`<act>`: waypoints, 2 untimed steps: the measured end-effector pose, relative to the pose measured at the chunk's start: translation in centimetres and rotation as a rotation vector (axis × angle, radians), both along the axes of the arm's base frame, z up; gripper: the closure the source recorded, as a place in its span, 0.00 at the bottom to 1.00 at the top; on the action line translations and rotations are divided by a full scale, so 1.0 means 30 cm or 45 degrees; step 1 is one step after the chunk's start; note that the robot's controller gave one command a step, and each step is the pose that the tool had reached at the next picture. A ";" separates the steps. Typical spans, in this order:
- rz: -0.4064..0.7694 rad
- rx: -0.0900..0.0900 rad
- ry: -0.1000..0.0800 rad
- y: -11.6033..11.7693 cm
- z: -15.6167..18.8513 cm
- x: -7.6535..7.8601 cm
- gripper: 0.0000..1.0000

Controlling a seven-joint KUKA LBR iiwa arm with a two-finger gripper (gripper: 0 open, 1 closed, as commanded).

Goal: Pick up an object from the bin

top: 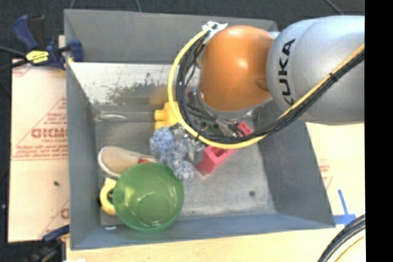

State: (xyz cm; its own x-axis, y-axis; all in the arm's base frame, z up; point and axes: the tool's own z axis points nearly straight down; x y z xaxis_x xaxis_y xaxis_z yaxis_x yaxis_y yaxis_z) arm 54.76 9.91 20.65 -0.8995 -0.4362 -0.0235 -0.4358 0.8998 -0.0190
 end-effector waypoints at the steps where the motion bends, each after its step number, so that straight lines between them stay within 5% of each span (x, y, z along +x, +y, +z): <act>1: 0.179 -0.005 -0.003 0.049 0.177 -0.231 1.00; 2: -0.123 -0.001 0.011 -0.024 -0.160 -0.164 1.00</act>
Offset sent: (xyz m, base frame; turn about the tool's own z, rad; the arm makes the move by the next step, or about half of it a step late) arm -0.0486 -0.0052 -0.0445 0.0940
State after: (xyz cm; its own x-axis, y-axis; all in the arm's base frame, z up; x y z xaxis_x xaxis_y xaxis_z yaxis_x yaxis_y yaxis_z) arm 49.85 9.20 15.86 -0.9375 -0.3476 -0.0154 -0.3473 0.9376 -0.0162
